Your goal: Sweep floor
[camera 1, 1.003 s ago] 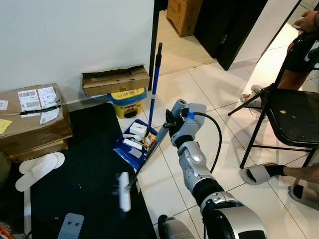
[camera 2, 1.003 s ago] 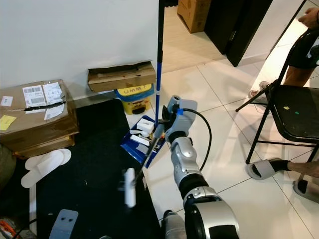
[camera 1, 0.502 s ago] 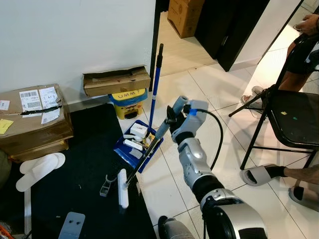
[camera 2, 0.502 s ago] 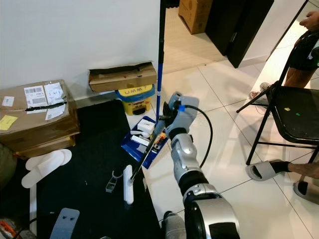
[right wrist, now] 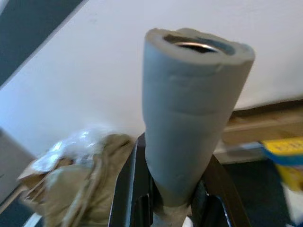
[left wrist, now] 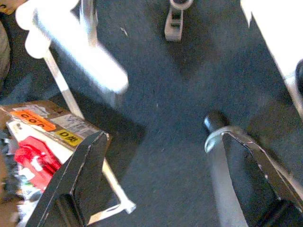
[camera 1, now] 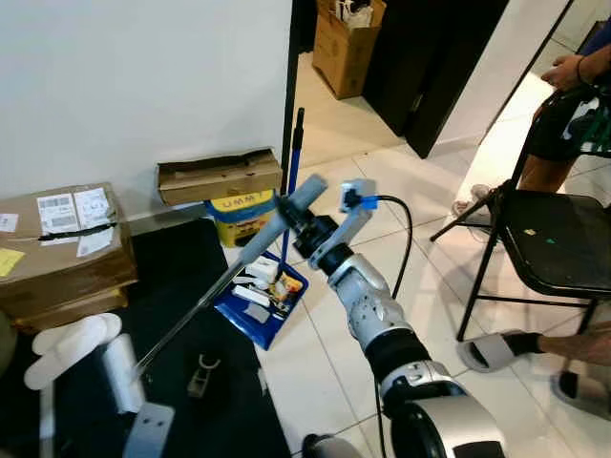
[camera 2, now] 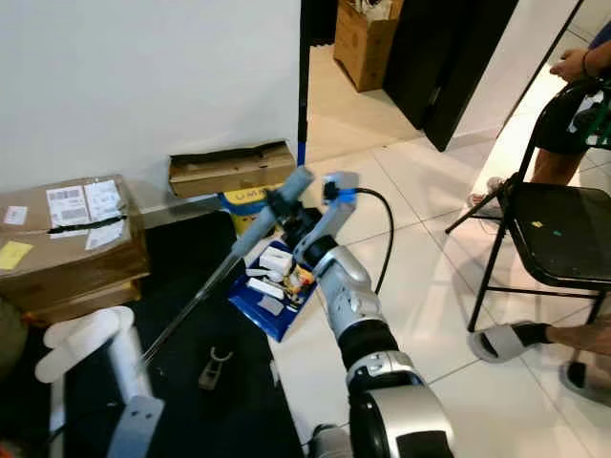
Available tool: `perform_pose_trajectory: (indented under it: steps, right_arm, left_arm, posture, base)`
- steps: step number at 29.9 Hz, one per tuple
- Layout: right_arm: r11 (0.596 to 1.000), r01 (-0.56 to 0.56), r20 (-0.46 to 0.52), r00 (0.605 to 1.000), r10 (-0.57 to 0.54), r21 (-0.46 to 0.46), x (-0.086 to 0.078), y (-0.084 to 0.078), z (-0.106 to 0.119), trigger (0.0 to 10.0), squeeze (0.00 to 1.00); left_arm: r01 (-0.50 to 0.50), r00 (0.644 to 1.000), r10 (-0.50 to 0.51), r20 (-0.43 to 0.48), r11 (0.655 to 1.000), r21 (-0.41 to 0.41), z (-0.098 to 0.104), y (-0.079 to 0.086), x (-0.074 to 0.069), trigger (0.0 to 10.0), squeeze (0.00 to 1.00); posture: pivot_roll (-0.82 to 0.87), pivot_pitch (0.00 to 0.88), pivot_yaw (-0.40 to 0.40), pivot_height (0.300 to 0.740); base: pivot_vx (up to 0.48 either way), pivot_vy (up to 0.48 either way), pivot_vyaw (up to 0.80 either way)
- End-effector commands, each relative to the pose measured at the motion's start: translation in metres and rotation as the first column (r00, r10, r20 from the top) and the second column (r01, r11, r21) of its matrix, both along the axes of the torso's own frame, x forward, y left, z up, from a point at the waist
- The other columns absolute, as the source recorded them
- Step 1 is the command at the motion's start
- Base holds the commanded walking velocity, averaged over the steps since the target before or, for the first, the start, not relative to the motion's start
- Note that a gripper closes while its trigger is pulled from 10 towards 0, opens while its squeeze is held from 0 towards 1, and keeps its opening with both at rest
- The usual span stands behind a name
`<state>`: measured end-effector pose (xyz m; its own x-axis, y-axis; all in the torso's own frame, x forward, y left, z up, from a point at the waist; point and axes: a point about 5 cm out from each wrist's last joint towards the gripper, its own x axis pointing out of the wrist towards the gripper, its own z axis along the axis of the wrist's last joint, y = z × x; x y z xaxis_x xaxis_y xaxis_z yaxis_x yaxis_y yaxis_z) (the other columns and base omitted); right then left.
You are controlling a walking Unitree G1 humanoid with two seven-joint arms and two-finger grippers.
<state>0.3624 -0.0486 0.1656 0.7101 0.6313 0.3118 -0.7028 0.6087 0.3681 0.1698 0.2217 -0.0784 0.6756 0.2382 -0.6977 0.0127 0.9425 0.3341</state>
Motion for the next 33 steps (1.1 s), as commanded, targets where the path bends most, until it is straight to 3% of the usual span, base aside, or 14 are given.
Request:
perform_pose_trajectory:
  steps: [1,4,12,19,30,33]
  right_arm:
    - [0.999,-0.023,0.039,0.999,0.025,-0.044,-0.006,0.008,-0.002,10.0,0.0]
    - [0.992,-0.03,0.07,0.997,0.038,-0.122,-0.009,0.015,-0.007,10.0,0.0]
    - [0.979,-0.04,0.046,0.998,0.05,-0.198,-0.016,0.026,-0.022,10.0,0.0]
    - [0.974,-0.021,0.018,1.0,0.026,-0.227,-0.018,0.022,-0.034,10.0,0.0]
    - [0.966,0.052,0.008,0.999,-0.052,-0.255,-0.015,0.014,-0.04,10.0,0.0]
    - [0.952,0.126,-0.039,0.989,-0.142,-0.278,-0.01,0.009,-0.045,10.0,0.0]
  left_arm:
    - [-0.009,0.997,0.009,-0.072,1.0,0.002,-0.009,0.0,-0.018,10.0,0.0]
    - [-0.01,0.999,0.01,-0.051,1.0,-0.002,-0.006,-0.001,-0.01,10.0,0.0]
    - [-0.04,0.999,0.04,-0.036,0.999,-0.013,-0.005,-0.002,-0.009,10.0,0.0]
    - [-0.032,0.998,0.031,-0.056,0.999,-0.005,-0.008,-0.001,-0.015,10.0,0.0]
    - [-0.009,0.999,0.009,-0.048,1.0,0.002,-0.005,0.0,-0.01,10.0,0.0]
    - [0.003,0.999,-0.003,-0.044,1.0,-0.012,-0.005,-0.004,-0.007,10.0,0.0]
  posture:
    - [-0.07,0.123,-0.027,0.74]
    - [-0.06,0.116,-0.032,0.74]
    - [-0.04,0.125,-0.032,0.74]
    - [-0.03,0.122,-0.028,0.74]
    - [-0.02,0.108,-0.021,0.74]
    - [-0.03,0.111,-0.021,0.74]
  base:
    - [0.0,0.0,0.8]
    - [0.0,0.0,0.8]
    - [0.0,0.0,0.8]
    - [0.0,0.0,0.79]
    - [0.0,0.0,0.79]
    - [0.0,0.0,0.26]
